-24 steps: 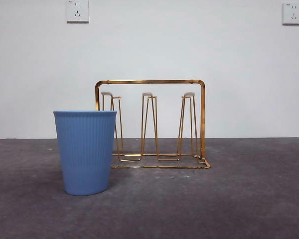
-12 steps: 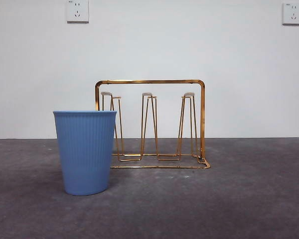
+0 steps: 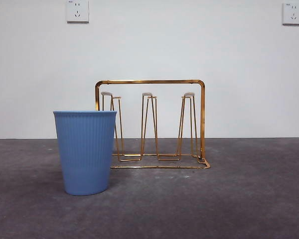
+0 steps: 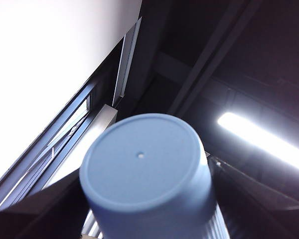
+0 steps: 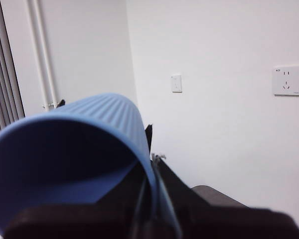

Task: Pick up cup 1,put cup 1 in the cup rack,pick up cup 2,put cup 2 in the cup rack

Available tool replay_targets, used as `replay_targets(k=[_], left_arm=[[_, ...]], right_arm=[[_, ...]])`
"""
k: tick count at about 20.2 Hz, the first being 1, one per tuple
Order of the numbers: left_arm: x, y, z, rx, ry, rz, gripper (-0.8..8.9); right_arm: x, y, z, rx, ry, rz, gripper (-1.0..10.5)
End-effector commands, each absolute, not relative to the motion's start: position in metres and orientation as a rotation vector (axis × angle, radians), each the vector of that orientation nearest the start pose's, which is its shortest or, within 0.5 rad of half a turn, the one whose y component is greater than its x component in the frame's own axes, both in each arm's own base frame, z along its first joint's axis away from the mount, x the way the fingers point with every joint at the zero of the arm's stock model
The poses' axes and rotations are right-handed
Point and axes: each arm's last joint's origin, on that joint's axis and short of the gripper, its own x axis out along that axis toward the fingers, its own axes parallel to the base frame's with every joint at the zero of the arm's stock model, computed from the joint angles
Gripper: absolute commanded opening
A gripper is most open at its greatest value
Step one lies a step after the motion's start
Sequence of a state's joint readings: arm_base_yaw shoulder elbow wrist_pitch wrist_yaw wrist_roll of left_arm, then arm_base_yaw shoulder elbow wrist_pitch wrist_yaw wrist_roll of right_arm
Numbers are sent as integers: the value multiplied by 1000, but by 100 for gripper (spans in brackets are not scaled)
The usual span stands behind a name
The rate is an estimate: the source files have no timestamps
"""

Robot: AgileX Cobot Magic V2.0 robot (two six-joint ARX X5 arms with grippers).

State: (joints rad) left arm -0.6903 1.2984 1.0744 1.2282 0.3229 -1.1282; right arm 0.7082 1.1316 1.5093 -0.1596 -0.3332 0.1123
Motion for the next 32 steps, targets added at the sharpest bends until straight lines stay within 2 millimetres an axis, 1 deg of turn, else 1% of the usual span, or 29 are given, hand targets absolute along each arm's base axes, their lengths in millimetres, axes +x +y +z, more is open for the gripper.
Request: replay_targets(k=[1, 4, 8, 10, 14, 18, 21, 24, 27, 32], left_arm=[[188, -167, 443, -1082, -455, -1395, -8], [188, -167, 444, -1082, -466, -1399, -8], [188, -166, 444, -1080, -468, -1397, -8], [190, -164, 444, -1077, -472, -1391, -7], [192, -162, 444, -1069, -476, -1381, -7], [195, -159, 443, -1045, -464, -1380, -6], [198, -158, 442, -1005, -418, -1378, -6], [201, -161, 437, -905, -344, -1341, -6], [205, -166, 428, -769, -231, -1242, -6], [205, -185, 412, -514, -56, -1068, -6]], right_arm=[[153, 142, 506, 136, -156, 1021, -4], [153, 142, 505, 132, -137, 1020, 13], [151, 140, 504, 128, -116, 1020, 200], [149, 138, 503, 125, -102, 1018, 199], [137, 127, 504, 98, -91, 984, 199], [117, 108, 506, 52, -82, 919, 198], [100, 91, 504, 30, -52, 866, 196], [84, 74, 499, -18, -10, 784, 194], [70, 59, 492, -73, 41, 688, 194], [47, 35, 483, -124, 88, 573, 194]])
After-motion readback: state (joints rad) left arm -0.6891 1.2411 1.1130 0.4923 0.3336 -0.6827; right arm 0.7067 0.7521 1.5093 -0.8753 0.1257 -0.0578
